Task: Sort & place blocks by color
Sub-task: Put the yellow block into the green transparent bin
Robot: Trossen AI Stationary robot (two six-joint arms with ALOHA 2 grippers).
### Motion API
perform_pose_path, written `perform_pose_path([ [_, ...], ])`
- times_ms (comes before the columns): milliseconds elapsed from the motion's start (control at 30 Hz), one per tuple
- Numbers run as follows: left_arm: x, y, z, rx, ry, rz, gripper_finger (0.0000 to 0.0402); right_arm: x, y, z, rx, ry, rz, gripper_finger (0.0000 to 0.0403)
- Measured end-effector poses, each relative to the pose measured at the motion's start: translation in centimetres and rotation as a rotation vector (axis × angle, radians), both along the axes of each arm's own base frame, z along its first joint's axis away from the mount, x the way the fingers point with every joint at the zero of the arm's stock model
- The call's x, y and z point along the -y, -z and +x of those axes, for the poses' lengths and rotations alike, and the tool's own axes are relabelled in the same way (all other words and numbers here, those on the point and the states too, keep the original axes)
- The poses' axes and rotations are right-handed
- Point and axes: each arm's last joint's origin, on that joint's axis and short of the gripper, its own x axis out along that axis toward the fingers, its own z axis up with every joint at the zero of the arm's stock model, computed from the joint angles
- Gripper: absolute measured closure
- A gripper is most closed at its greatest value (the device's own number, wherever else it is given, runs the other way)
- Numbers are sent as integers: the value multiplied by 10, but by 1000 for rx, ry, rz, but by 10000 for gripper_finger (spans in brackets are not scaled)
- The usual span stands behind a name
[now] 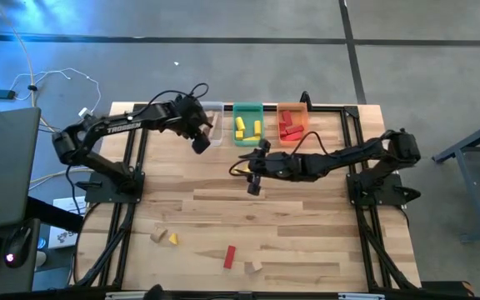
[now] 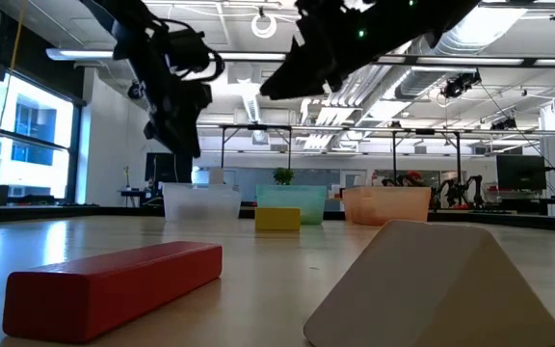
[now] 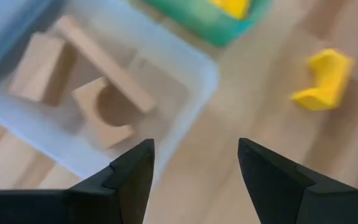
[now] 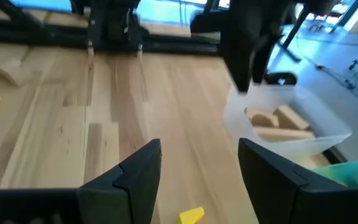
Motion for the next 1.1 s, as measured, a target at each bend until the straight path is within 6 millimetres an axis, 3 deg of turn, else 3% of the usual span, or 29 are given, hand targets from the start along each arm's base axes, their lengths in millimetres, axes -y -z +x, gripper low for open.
perform_pose_path([
  [267, 42, -25, 4, 103, 173, -65, 188, 11, 34, 10, -108, -17, 12, 203],
  [533, 91, -35, -3, 15, 325, -124, 188, 18, 66, 17, -200, -21, 39, 203],
  [833, 128, -10, -9, -21, 313, -129, 188, 22, 90, 20, -272, -4, 35, 203],
  [1100, 151, 2, -13, 14, 278, -130, 188, 35, 97, 19, -295, 29, 44, 203],
])
